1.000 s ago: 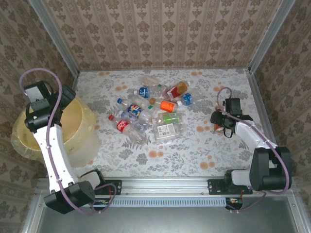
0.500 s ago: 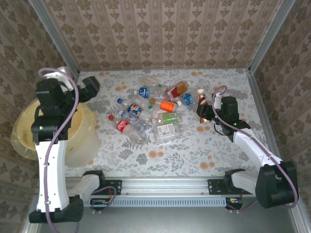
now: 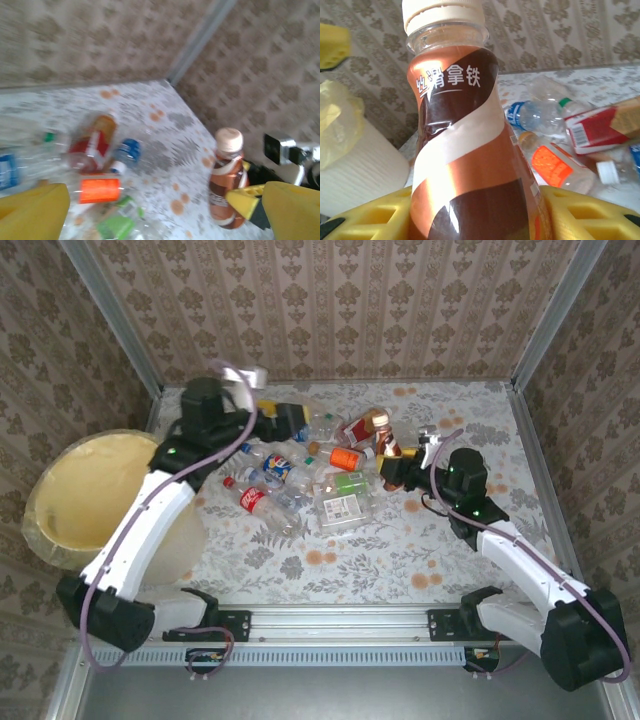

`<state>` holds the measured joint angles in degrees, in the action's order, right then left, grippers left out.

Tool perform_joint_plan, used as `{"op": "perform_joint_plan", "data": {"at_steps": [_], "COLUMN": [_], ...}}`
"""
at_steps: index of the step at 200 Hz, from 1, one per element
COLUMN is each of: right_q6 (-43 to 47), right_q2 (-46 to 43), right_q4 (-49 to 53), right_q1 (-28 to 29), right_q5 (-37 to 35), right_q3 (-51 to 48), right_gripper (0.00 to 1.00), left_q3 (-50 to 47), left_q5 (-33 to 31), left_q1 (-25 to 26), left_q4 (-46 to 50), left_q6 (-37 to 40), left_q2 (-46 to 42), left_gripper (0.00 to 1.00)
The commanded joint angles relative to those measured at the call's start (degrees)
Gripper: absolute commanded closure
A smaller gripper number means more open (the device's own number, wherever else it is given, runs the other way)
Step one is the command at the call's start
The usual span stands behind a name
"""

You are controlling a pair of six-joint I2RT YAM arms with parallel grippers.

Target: Put the plastic bottles in the bin

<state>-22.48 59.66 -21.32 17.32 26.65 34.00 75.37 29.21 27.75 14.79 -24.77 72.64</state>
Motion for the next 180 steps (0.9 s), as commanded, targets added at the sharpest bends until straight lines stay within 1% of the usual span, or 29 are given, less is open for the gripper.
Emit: {"op": "perform_joint_plan", "data": {"at_steps": [1, 33, 50, 67, 97, 123, 137, 166, 180], "right_q6": [2.0, 2.0, 2.2, 2.5, 2.0, 2.6, 2.7, 2.4, 2.4], "right_q2": [0.7, 4.0, 5.7, 7.1, 8.7, 9.0, 9.0, 8.8, 8.5], "right_q4": [-5.9, -9.6, -10.2, -10.8, -14.1, -13.9, -14.2, -13.8, -13.1], "right_q1": [2.4, 5.7, 7.5, 8.7, 10.1, 10.7, 10.9, 11.0, 11.0], "right_q5": [2.7, 2.9, 2.6, 1.6, 0.2, -1.9, -3.2, -4.4, -4.5], "right_q3": [-0.5, 0.7, 1.7, 2.6, 3.4, 4.3, 4.4, 4.6, 4.8], "right_gripper": [0.56, 0.56, 0.56, 0.56, 0.56, 0.57, 0.57, 0.57, 0.57], "left_q3": [0.1, 0.1, 0.1, 0.4, 0.9, -0.9, -1.2, -1.8, -2.1], "left_q5": [2.6, -2.8, -2.5, -2.5, -5.2, -5.0, -4.0, 0.1, 0.6], "left_q1": [5.4, 10.4, 11.7, 13.1, 14.0, 14.1, 14.2, 14.1, 14.1], "left_q4": [-7.8, -13.2, -16.0, -17.0, -15.2, -16.6, -16.9, -19.0, -19.4], "left_q6": [1.6, 0.2, -1.0, -0.1, -0.5, -2.3, -3.5, -5.5, -5.5], "left_q2": [3.3, 8.7, 10.8, 12.4, 14.6, 15.1, 15.6, 16.7, 16.5], "left_gripper": [0.00, 0.00, 0.03, 0.04, 0.06, 0.08, 0.12, 0.29, 0.39]}}
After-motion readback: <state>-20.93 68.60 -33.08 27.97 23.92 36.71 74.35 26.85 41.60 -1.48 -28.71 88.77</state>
